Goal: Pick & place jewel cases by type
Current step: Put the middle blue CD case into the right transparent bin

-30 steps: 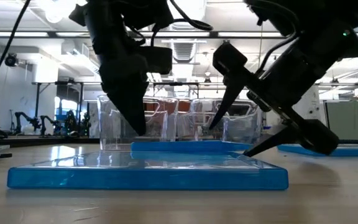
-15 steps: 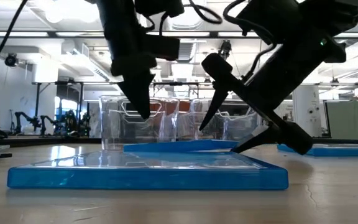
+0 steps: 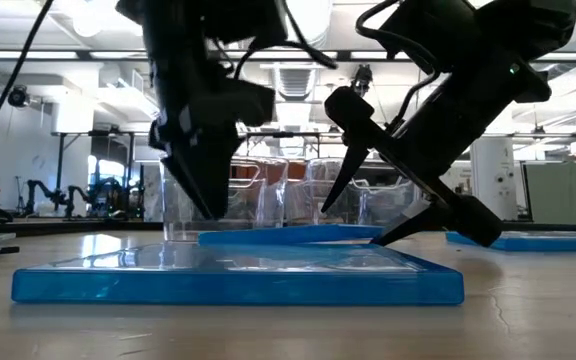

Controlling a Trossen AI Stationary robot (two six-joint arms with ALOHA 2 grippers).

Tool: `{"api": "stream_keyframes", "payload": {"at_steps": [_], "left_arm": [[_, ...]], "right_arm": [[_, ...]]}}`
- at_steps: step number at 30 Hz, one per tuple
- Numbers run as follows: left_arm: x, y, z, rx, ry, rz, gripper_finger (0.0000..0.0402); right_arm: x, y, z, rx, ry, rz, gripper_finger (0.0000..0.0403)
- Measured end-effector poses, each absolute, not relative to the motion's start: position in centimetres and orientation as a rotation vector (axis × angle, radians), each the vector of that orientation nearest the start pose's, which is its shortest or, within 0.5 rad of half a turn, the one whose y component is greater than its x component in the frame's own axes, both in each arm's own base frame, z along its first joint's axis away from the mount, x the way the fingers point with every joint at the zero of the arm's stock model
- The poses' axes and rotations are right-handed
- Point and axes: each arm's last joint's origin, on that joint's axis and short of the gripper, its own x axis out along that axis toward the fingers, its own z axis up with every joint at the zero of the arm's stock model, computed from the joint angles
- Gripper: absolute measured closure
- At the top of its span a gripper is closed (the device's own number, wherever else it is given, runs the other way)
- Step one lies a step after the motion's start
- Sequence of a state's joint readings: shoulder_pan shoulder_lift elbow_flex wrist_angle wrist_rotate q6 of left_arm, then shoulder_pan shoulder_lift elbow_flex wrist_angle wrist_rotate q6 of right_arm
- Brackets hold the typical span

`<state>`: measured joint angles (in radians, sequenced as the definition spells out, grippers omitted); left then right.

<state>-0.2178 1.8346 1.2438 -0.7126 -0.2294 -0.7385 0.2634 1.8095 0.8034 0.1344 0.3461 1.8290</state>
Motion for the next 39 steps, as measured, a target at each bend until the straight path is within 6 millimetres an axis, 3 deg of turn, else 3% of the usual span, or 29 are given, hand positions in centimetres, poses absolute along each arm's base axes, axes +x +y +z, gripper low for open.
{"api": "stream_keyframes", "payload": {"at_steps": [5, 10, 21, 28, 33, 39], "left_arm": [[34.0, -6.7, 16.2, -0.298, 1.111, 0.484, 0.0255], [34.0, -6.8, 15.8, -0.308, 1.087, 0.458, 0.0255], [34.2, -6.9, 16.0, -0.281, 1.094, 0.396, 0.0255], [34.8, -7.2, 17.2, -0.294, 1.117, 0.357, 0.0255], [35.2, -7.5, 18.6, -0.262, 1.124, 0.368, 0.0255], [35.4, -7.5, 20.4, -0.159, 1.128, 0.401, 0.0255]], "right_arm": [[31.9, 7.6, 11.4, 1.454, 0.500, -0.766, 0.0138], [32.1, 7.5, 11.5, 1.440, 0.480, -0.742, 0.0150], [33.4, 6.2, 12.7, 1.357, 0.422, -0.683, 0.0245], [33.4, 6.3, 13.6, 1.354, 0.441, -0.633, 0.0318], [32.4, 6.6, 16.0, 1.247, 0.529, -0.539, 0.0369], [28.9, 6.2, 20.3, 1.087, 0.589, -0.546, 0.0375]]}}
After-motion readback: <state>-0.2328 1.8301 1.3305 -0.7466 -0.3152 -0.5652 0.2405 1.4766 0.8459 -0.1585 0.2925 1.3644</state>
